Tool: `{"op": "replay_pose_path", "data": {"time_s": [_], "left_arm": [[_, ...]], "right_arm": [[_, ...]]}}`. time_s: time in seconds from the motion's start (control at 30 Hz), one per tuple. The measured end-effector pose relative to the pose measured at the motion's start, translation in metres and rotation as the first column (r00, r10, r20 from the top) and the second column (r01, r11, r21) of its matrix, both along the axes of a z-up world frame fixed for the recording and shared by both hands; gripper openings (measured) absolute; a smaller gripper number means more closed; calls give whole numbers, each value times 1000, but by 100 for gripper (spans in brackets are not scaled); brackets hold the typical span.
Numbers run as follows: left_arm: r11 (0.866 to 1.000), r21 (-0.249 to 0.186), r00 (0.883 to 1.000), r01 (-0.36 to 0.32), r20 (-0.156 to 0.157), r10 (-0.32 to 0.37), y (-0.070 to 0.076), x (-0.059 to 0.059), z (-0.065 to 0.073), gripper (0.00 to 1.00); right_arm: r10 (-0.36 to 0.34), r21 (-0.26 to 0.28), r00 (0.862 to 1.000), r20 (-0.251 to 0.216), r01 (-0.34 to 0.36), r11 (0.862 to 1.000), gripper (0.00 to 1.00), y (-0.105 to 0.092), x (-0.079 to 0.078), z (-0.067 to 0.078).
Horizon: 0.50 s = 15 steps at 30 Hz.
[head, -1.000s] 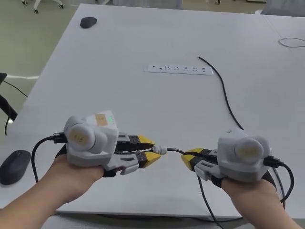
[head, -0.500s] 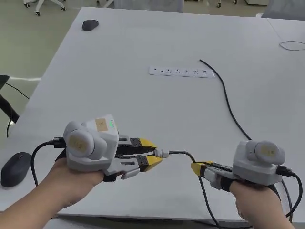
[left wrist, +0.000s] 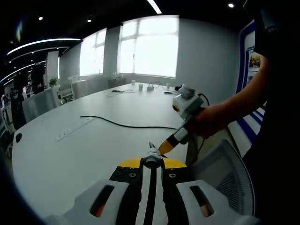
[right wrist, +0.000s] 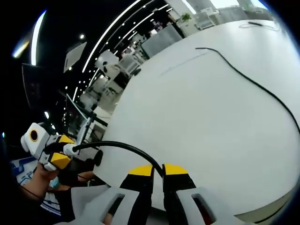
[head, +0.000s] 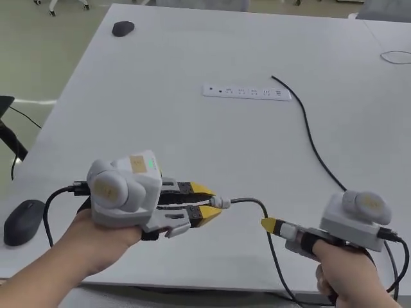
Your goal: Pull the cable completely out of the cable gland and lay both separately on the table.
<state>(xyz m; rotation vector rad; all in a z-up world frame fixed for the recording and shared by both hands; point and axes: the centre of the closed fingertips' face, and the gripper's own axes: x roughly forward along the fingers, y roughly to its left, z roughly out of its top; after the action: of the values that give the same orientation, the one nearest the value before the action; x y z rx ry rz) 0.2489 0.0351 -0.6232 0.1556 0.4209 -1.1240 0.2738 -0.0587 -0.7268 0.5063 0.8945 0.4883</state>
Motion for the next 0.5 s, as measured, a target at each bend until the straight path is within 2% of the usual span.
{"op": "replay_pose_path", "data": {"time_s": [0.23, 0.33, 0.4, 0.47, 0.5], "left_arm": [[1000, -6, 1000, -9, -3, 9, 2, 1, 2, 15], [1000, -9, 1000, -14, -3, 14, 2, 2, 2, 15], [1000, -12, 1000, -17, -3, 17, 2, 3, 3, 15], [1000, -17, 1000, -23, -6, 23, 3, 4, 4, 15], [1000, -17, 1000, -27, -8, 27, 3, 5, 4, 15]], "right_arm": [[42, -32, 998, 48, -40, 999, 2, 0, -2, 3], [86, -90, 991, 98, -77, 993, 2, -2, 0, 5], [113, -108, 986, 121, -100, 989, 3, -1, 0, 7], [123, -111, 983, 135, -108, 988, 5, -1, 1, 10], [123, -93, 982, 141, -110, 989, 6, -1, 1, 13]]}}
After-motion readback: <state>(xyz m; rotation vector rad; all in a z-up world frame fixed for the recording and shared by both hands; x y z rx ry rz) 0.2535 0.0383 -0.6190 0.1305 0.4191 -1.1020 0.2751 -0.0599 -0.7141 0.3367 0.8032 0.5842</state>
